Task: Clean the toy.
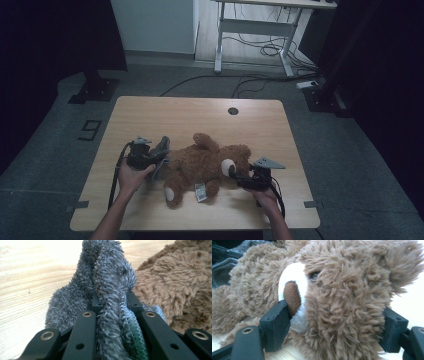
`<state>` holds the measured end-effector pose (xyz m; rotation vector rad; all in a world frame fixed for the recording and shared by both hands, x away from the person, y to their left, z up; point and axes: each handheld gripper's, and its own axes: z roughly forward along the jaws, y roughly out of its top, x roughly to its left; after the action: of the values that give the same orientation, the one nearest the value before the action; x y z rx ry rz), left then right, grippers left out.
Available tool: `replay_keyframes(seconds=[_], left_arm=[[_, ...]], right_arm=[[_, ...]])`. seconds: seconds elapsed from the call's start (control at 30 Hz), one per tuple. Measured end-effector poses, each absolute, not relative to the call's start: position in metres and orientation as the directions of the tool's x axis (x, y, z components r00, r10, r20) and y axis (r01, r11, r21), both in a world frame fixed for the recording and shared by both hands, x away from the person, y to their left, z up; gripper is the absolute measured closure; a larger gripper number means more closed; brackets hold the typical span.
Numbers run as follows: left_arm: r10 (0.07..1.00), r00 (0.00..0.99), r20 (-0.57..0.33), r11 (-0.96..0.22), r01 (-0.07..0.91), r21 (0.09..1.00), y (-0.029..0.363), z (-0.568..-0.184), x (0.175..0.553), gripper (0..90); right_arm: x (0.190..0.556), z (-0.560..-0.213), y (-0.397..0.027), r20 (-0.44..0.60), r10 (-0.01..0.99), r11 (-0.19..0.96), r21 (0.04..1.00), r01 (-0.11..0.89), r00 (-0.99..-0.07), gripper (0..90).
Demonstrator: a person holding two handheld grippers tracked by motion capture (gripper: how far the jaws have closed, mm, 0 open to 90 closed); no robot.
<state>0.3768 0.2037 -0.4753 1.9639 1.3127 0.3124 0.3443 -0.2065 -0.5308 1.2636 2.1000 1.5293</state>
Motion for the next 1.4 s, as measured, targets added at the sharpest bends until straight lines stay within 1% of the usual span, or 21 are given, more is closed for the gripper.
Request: replay_keyframes(seconds=[0.17, 0.23, 0.33, 0.47, 0.57, 0.67, 0.73, 0.83, 0.9, 0.93, 1.0, 1.27, 1.4], left_arm=[[0.861, 0.484, -0.156, -0.215, 0.624, 0.751, 0.186, -0.447, 0.374, 74.7], [0.843, 0.516, -0.15, -0.231, 0.6, 0.766, 0.172, -0.435, 0.375, 74.6], [0.804, 0.578, -0.136, -0.273, 0.563, 0.78, 0.138, -0.419, 0.375, 74.6], [0.75, 0.648, -0.131, -0.319, 0.527, 0.788, 0.092, -0.412, 0.373, 74.6], [0.718, 0.688, -0.104, -0.364, 0.499, 0.787, 0.059, -0.412, 0.371, 74.6], [0.691, 0.718, -0.086, -0.409, 0.486, 0.772, 0.03, -0.419, 0.371, 74.5], [0.69, 0.721, -0.066, -0.445, 0.495, 0.747, 0.018, -0.428, 0.375, 74.5], [0.7, 0.711, -0.069, -0.463, 0.525, 0.714, 0.017, -0.442, 0.38, 74.4], [0.708, 0.702, -0.071, -0.464, 0.539, 0.703, 0.024, -0.453, 0.382, 74.4], [0.706, 0.701, -0.099, -0.441, 0.544, 0.713, 0.03, -0.456, 0.382, 74.4], [0.706, 0.694, -0.139, -0.403, 0.556, 0.727, 0.043, -0.457, 0.38, 74.5], [0.743, 0.66, -0.114, -0.376, 0.552, 0.744, 0.081, -0.45, 0.374, 74.5], [0.775, 0.619, -0.127, -0.332, 0.569, 0.752, 0.109, -0.454, 0.373, 74.5]], right_arm=[[0.344, -0.531, -0.207, 0.277, 0.76, 0.068, 0.866, 0.496, -0.588, 22.9], [0.344, -0.531, -0.207, 0.277, 0.76, 0.068, 0.866, 0.496, -0.588, 22.9], [0.344, -0.531, -0.207, 0.277, 0.76, 0.068, 0.865, 0.496, -0.588, 22.9], [0.344, -0.531, -0.207, 0.278, 0.76, 0.067, 0.865, 0.497, -0.587, 22.8], [0.344, -0.531, -0.207, 0.279, 0.759, 0.069, 0.864, 0.499, -0.588, 22.8], [0.345, -0.531, -0.207, 0.279, 0.759, 0.069, 0.864, 0.499, -0.589, 22.8], [0.345, -0.531, -0.207, 0.277, 0.759, 0.07, 0.865, 0.497, -0.59, 22.7], [0.345, -0.531, -0.207, 0.278, 0.757, 0.07, 0.865, 0.497, -0.591, 22.7], [0.345, -0.531, -0.207, 0.279, 0.757, 0.068, 0.866, 0.496, -0.591, 22.7], [0.345, -0.531, -0.207, 0.28, 0.756, 0.067, 0.866, 0.496, -0.591, 22.7], [0.345, -0.531, -0.207, 0.275, 0.755, 0.072, 0.867, 0.493, -0.595, 22.7], [0.345, -0.531, -0.206, 0.279, 0.757, 0.066, 0.867, 0.493, -0.591, 22.7], [0.345, -0.531, -0.206, 0.279, 0.756, 0.066, 0.868, 0.493, -0.592, 22.7]])
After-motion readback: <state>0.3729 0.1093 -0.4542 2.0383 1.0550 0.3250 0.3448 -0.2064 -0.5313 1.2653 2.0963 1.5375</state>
